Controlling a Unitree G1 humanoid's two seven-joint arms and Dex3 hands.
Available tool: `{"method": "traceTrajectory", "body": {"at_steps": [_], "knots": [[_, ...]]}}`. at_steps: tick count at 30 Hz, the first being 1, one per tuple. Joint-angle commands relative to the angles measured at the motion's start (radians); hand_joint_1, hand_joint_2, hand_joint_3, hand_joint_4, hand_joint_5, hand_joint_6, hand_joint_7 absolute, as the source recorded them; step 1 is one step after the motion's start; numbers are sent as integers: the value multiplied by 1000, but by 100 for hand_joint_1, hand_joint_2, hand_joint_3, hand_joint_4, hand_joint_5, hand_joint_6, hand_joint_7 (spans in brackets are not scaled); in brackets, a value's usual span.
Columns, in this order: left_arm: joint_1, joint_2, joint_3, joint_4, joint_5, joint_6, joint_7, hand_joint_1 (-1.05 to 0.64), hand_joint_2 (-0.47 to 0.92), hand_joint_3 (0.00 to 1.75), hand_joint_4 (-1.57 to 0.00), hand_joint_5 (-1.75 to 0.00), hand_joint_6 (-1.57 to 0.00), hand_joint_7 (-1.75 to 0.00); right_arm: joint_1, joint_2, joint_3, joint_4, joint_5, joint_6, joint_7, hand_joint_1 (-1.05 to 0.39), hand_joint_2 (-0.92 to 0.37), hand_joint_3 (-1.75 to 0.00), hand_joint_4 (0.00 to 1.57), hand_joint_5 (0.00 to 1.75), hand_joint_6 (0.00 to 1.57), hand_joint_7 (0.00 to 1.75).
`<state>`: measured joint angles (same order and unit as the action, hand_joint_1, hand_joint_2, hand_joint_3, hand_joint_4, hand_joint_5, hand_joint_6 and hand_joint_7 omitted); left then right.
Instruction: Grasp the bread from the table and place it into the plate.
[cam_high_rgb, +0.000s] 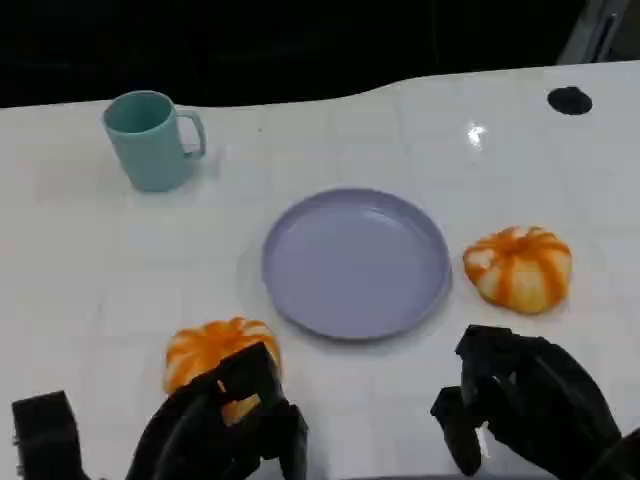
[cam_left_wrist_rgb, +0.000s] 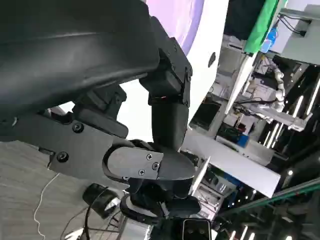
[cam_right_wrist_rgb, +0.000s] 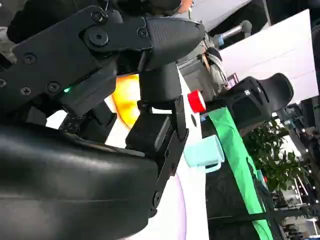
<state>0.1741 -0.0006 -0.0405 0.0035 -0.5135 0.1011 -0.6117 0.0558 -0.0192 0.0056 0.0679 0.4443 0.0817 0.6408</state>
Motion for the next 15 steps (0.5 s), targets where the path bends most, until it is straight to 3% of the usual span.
{"method": "traceTrajectory", "body": {"at_steps": [1, 15], "knots": [[8, 8, 5, -4, 10, -3, 4, -65, 92, 28, -88, -175, -66, -175, 7, -11, -10, -10, 8, -2, 0, -93, -66, -53, 121, 156, 104, 140], [5, 6, 10, -6, -4, 0, -4, -65, 92, 28, -89, -175, -66, -175, 6, -10, -11, -13, 14, 0, 2, -93, -67, -51, 122, 156, 104, 140]]}}
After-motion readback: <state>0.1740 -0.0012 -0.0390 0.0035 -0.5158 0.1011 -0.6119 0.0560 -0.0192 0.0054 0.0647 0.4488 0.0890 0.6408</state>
